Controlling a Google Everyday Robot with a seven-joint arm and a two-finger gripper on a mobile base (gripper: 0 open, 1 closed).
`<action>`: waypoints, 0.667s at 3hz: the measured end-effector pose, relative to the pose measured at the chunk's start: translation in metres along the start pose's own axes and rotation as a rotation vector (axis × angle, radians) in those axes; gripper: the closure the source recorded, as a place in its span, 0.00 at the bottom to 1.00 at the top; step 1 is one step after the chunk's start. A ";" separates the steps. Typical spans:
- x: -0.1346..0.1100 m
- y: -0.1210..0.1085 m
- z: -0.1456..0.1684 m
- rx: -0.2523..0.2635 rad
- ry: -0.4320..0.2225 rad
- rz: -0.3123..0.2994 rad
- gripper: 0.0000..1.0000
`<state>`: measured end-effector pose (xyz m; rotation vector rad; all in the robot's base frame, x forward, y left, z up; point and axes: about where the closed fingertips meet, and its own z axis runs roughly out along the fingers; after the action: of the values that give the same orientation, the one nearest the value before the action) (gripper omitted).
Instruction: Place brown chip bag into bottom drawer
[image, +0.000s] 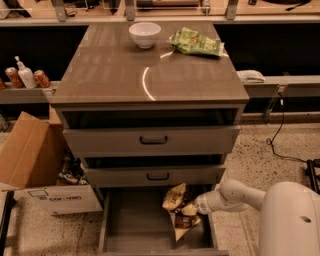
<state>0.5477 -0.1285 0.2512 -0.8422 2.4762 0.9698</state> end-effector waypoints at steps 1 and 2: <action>-0.005 -0.005 0.003 0.003 -0.016 -0.002 0.17; -0.006 -0.001 -0.005 0.015 -0.033 -0.014 0.00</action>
Offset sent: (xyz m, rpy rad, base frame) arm -0.0002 -0.0091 0.0179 0.0040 -0.0655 -0.0257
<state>0.5525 -0.1301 0.2569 -0.8308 2.4437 0.9513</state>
